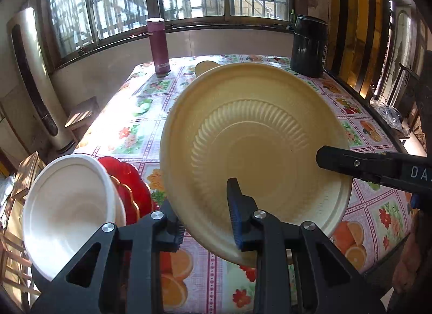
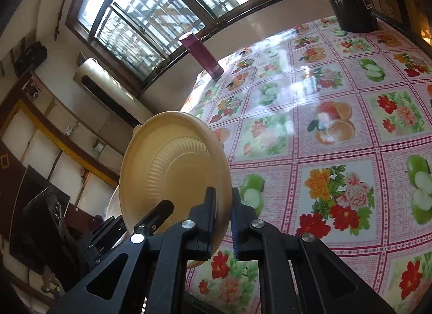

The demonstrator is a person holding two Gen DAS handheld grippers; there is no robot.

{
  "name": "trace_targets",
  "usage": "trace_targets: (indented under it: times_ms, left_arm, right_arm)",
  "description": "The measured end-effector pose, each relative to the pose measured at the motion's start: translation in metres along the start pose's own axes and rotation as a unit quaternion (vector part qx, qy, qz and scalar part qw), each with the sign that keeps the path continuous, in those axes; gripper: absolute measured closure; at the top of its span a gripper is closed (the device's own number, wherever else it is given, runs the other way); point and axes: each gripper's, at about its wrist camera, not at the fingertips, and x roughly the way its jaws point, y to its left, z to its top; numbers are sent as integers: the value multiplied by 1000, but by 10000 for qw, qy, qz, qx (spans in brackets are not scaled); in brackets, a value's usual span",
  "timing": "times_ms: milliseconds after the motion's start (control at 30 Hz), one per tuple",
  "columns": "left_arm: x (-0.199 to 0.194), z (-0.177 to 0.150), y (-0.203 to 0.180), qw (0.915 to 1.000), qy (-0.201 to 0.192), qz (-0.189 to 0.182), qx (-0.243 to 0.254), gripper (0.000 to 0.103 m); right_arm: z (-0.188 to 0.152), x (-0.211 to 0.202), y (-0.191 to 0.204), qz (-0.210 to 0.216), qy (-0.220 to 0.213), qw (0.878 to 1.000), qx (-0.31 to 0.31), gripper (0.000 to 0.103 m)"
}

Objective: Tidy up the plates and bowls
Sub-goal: 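Lower the beige bowl into the stacked bowls and open both grippers, then withdraw both open grippers from the stack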

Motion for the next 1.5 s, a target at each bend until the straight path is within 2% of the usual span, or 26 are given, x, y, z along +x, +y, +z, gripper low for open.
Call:
trace_targets:
  times_ms: [367, 533, 700, 900, 967, 1000, 1067, 1133, 1167, 1233, 1267, 1333, 1367, 1400, 1500]
  left_arm:
    - [-42, -15, 109, 9941, -354, 521, -884, 78]
    - [-36, -21, 142, 9897, -354, 645, -1229, 76]
    - [-20, -32, 154, 9888, -148, 552, -1378, 70]
    - [-19, -41, 158, 9879, -125, 523, -1454, 49]
    - [-22, -43, 164, 9867, -182, 518, -1527, 37]
    - [-24, -43, 165, 9861, -239, 570, -1540, 33]
    - [-29, -42, 166, 9855, -364, 656, -1522, 18]
    - [-34, -42, 166, 9851, -471, 717, -1489, 16]
    - [-37, -42, 165, 9846, -532, 773, -1473, 13]
    - [-43, -42, 163, 9832, -700, 847, -1457, 6]
    - [-47, -42, 162, 9819, -818, 885, -1463, 0]
    - [-56, -41, 157, 9803, -1049, 832, -1450, 0]
    - [-60, -39, 154, 9798, -1128, 781, -1453, 0]
    - [-62, -37, 149, 9799, -1169, 767, -1425, 0]
    - [-61, -31, 126, 9833, -1173, 919, -1045, 0]
  right_arm:
    - [-17, 57, 124, 486, 297, 9939, -942, 92]
    - [-29, 90, 156, 450, 483, 9901, -1240, 90]
    - [-39, 111, 161, 262, 573, 9879, -1416, 87]
    - [-47, 117, 158, 40, 548, 9855, -1603, 85]
    - [-48, 116, 160, 23, 520, 9853, -1627, 83]
    - [-49, 115, 161, 19, 473, 9851, -1654, 81]
    - [-49, 112, 162, -24, 334, 9842, -1736, 74]
    - [-49, 108, 160, 66, 268, 9847, -1721, 59]
    - [-48, 106, 159, 117, 225, 9853, -1690, 55]
    - [-47, 99, 155, 100, 82, 9860, -1663, 36]
    - [-47, 95, 153, 52, -3, 9858, -1679, 33]
    - [-46, 88, 148, -124, -161, 9835, -1797, 9]
    - [-46, 85, 145, -229, -243, 9820, -1861, 4]
    - [-46, 80, 140, -306, -329, 9808, -1896, 0]
    - [-44, 66, 119, -379, -455, 9797, -1913, 0]
